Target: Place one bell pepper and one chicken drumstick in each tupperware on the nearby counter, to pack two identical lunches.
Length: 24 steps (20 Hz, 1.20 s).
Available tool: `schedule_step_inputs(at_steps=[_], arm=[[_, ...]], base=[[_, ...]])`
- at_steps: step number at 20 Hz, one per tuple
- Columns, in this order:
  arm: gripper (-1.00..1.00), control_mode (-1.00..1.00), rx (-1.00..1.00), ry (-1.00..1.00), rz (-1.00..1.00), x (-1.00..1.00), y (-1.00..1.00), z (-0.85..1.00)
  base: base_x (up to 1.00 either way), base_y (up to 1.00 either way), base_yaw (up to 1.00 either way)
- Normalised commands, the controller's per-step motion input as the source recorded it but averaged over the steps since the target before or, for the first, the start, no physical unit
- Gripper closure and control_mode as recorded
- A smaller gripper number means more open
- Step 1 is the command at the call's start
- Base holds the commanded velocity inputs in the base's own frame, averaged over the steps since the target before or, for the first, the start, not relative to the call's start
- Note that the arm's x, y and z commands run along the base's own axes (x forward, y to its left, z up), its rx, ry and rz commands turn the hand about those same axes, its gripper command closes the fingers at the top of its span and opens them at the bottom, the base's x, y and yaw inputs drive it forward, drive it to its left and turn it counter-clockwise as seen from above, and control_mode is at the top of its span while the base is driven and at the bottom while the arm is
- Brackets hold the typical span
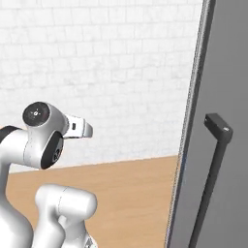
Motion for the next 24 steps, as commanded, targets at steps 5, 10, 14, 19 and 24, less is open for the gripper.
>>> schedule_step_inputs(at_steps=[5,10,14,19,24], arm=[[-1.00,1.00,0.00,0.00,0.00,0.00,0.00,0.00],[-1.00,1.00,0.00,0.00,0.00,0.00,0.00,0.00],[-1.00,1.00,0.00,0.00,0.00,0.00,0.00,0.00],[-1.00,1.00,0.00,0.00,0.00,0.00,0.00,0.00],[-1.00,1.00,0.00,0.00,0.00,0.00,0.00,0.00]], base=[[0.97,0.86,-0.74],[0.49,0.47,-0.93],[0.05,0.06,-1.00],[0.42,0.43,-0.86],[0.22,0.22,-0.17]])
